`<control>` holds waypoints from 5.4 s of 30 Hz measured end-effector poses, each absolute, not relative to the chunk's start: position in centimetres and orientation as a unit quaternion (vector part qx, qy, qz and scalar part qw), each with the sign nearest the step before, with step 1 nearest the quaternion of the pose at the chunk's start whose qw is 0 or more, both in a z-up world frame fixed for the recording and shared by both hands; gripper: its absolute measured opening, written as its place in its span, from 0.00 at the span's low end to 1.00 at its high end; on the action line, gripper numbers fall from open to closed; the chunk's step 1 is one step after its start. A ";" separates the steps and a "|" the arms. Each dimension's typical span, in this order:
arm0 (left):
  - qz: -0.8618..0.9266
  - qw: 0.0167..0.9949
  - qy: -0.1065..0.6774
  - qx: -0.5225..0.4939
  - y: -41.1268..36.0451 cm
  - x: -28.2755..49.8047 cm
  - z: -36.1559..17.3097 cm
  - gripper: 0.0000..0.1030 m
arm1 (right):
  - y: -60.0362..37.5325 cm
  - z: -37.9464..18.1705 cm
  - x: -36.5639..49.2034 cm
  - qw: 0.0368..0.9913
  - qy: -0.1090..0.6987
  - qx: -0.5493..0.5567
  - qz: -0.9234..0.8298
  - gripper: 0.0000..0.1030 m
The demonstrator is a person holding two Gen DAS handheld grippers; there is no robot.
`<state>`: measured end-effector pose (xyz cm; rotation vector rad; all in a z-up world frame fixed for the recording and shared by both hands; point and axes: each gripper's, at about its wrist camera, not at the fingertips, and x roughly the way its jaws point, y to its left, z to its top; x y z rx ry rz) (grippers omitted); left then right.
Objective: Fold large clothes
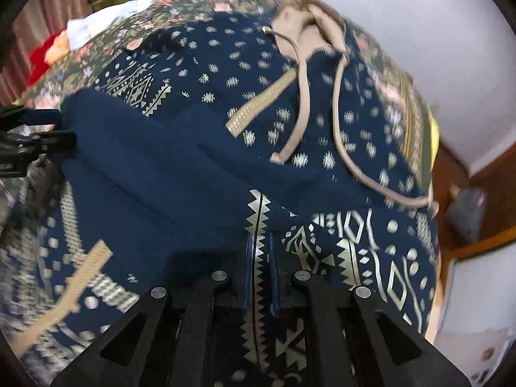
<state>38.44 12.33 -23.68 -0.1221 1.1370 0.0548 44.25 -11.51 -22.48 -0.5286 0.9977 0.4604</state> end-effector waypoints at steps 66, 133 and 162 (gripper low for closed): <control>-0.060 0.894 0.445 0.003 6.4 51.3 -12.5 0.07 | -12.4 -14.0 55.2 0.860 0.442 0.027 0.253 0.08; -0.033 0.840 0.530 -0.112 10.6 50.4 -21.1 0.64 | -11.7 -19.6 52.5 0.832 0.512 0.007 0.211 0.47; -0.139 0.871 0.470 -0.046 6.3 31.9 -13.7 0.08 | -15.3 -15.3 32.3 0.822 0.488 -0.012 0.294 0.10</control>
